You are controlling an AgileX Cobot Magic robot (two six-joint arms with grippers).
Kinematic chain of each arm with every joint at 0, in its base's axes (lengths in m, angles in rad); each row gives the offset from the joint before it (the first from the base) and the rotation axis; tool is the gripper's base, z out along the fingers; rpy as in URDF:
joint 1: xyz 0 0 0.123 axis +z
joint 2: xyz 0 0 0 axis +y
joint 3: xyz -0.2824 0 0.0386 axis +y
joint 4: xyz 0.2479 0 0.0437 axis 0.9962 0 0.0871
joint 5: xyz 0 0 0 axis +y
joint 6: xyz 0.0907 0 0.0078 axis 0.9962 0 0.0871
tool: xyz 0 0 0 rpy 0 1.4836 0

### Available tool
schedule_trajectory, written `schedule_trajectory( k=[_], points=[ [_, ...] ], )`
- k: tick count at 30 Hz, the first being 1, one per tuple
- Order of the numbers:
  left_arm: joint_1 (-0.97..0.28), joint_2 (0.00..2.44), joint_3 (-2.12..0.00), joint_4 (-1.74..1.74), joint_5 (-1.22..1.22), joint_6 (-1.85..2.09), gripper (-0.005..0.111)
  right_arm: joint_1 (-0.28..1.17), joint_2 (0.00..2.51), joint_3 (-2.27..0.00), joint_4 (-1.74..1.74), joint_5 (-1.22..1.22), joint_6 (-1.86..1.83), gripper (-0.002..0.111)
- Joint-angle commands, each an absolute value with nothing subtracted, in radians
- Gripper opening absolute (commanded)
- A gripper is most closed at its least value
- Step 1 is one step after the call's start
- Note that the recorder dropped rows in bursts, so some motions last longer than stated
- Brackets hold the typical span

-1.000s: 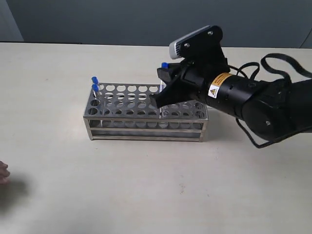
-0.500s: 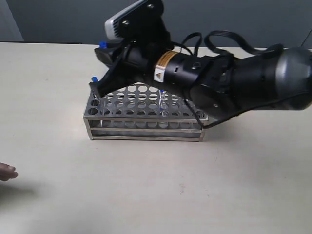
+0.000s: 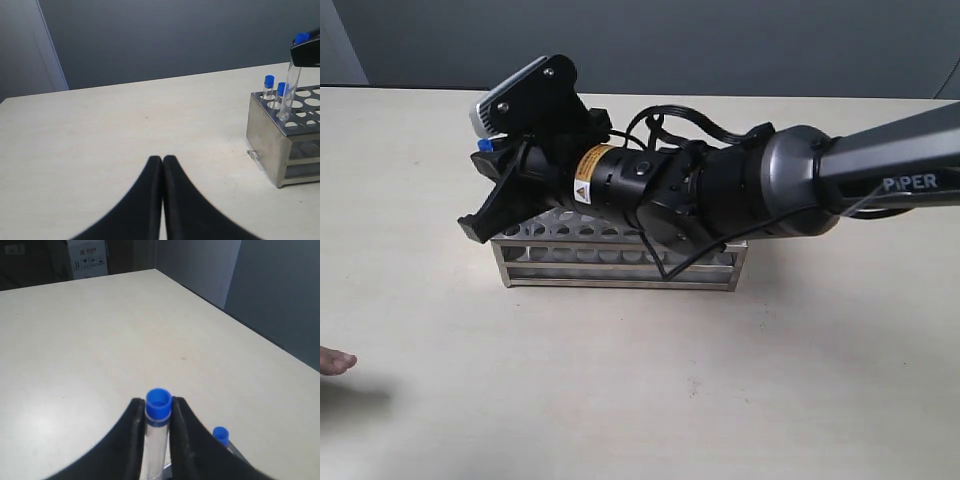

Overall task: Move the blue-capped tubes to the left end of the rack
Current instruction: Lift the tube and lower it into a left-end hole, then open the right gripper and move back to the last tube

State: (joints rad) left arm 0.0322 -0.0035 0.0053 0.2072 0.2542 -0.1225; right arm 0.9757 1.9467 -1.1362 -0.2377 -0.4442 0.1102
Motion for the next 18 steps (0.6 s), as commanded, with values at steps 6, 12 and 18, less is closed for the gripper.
schedule_trajectory(
  k=[6,12,18],
  points=[
    [0.028,0.000,0.000,0.202,0.246,-0.123,0.001,0.977,1.949,-1.143,-0.234,-0.428,0.041,0.000],
    [0.028,0.000,0.000,0.202,0.246,-0.123,0.001,0.977,1.953,-1.143,-0.192,-0.417,0.000,0.000],
    [0.028,0.000,0.000,0.202,0.246,-0.123,0.001,0.977,2.009,-1.143,-0.144,-0.422,0.000,0.000]
  ],
)
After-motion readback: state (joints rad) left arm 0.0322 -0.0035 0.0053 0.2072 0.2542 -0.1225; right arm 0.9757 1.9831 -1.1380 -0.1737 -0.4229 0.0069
